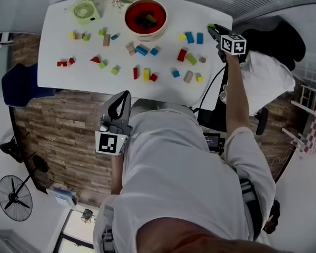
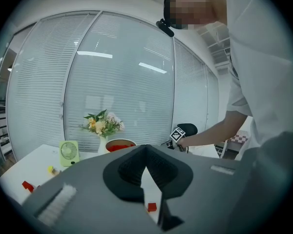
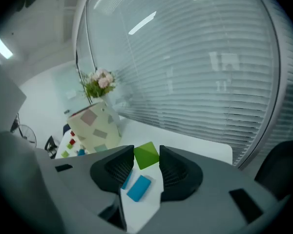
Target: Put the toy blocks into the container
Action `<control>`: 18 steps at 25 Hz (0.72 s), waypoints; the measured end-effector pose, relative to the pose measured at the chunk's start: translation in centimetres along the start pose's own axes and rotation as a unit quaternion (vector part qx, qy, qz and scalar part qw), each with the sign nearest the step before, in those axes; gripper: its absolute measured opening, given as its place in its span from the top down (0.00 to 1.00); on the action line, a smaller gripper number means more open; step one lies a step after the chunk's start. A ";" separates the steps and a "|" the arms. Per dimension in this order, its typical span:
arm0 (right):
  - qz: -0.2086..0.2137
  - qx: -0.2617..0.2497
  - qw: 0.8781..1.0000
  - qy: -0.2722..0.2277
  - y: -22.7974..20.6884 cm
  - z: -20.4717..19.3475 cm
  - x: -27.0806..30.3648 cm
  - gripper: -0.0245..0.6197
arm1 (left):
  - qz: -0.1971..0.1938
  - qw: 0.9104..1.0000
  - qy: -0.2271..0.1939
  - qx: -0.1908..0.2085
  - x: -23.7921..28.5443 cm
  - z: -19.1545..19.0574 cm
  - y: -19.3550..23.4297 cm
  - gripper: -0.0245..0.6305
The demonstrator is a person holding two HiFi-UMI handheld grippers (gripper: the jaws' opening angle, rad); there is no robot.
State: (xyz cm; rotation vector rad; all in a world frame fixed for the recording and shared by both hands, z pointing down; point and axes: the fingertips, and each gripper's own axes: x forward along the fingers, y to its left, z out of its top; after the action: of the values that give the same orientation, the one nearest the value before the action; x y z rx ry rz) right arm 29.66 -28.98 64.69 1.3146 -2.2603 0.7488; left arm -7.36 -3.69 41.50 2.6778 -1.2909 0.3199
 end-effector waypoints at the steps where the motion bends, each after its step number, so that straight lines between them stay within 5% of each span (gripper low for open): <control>1: 0.007 0.016 0.999 -0.027 0.8 0.6 -1.1 0.71 | -0.004 1.000 -0.005 -0.004 0.1 0.3 0.1 0.96; 9: 0.054 0.045 0.978 -0.195 10.9 6.9 -10.8 0.71 | -0.065 0.997 -0.048 -0.011 1.4 1.4 0.4 0.96; 13: 0.058 -0.020 0.970 -0.236 16.5 11.1 -14.2 0.71 | -0.099 0.993 -0.064 -0.012 2.1 1.5 0.3 0.96; 18: 0.032 -0.156 0.966 -0.201 21.5 15.4 -13.0 0.71 | -0.114 0.990 -0.081 -0.018 2.1 1.5 0.7 0.96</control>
State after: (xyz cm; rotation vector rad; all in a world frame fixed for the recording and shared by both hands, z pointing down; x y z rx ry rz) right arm 15.47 -21.48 40.01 1.3324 -2.6093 0.1323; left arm -6.43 -6.07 40.61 2.8321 -1.0026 0.0525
